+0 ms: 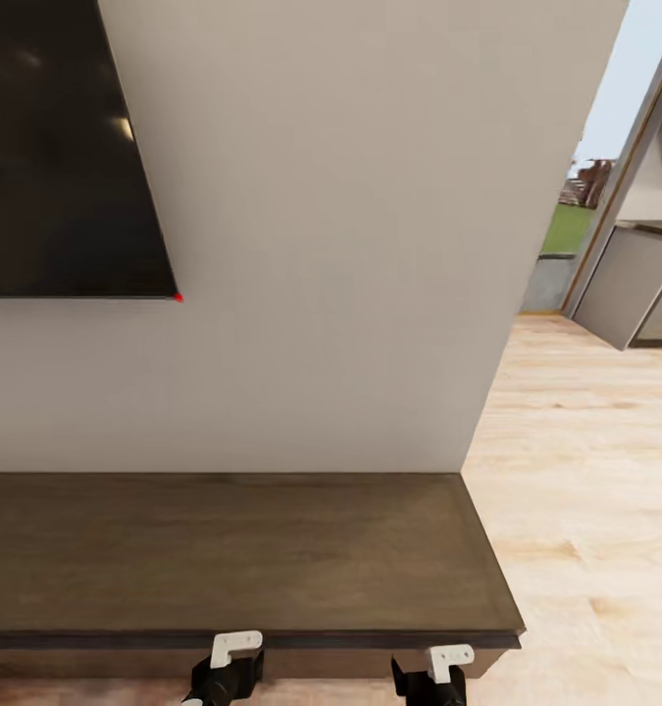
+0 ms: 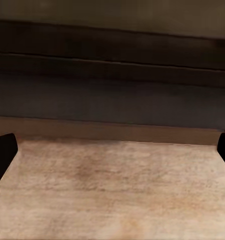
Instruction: Place each of the two pumpkins and all three candles from the living room inside a cabinet in the living room (use any cabinet), then make sure every cabinet is closed, and position the cauldron so it is next to a table in the living room.
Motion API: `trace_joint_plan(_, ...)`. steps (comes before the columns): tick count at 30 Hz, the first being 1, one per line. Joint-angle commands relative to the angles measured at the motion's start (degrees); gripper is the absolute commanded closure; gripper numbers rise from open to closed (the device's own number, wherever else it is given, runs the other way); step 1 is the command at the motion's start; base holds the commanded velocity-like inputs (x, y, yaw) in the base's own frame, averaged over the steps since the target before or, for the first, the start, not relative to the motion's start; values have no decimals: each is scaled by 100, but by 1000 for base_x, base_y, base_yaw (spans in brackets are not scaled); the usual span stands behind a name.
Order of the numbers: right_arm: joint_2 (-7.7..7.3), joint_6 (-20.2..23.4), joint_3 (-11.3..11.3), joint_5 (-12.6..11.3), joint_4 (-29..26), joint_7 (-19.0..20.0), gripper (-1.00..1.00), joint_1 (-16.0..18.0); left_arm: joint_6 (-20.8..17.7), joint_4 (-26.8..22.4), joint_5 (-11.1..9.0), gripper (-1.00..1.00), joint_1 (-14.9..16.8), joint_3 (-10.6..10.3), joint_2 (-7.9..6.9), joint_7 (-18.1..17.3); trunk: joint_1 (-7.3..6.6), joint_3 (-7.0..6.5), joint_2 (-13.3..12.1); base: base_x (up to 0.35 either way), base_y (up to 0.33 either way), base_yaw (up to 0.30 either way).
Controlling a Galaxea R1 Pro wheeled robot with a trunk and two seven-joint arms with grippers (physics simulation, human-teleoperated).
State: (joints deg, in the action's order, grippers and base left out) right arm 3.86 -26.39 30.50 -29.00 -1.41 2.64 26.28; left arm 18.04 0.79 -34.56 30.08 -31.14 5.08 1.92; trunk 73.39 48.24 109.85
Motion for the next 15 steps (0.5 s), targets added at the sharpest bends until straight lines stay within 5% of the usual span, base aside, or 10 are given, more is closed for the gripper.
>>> trace_joint_plan(1,0,1,0,0,0,0,-100,0,6,-35,-33,-100,15,99,2,1,0,-1,0,328,0,0)
trace_joint_plan(7,-6,-28,0,0,-30,0,-100,0,7,-35,-33,-100,15,99,-5,1,0,-1,0,135,0,0)
trace_joint_plan(15,-8,-78,-6,0,-61,0,-100,0,7,-35,-33,-100,15,99,1,1,0,-1,0,-297,0,0)
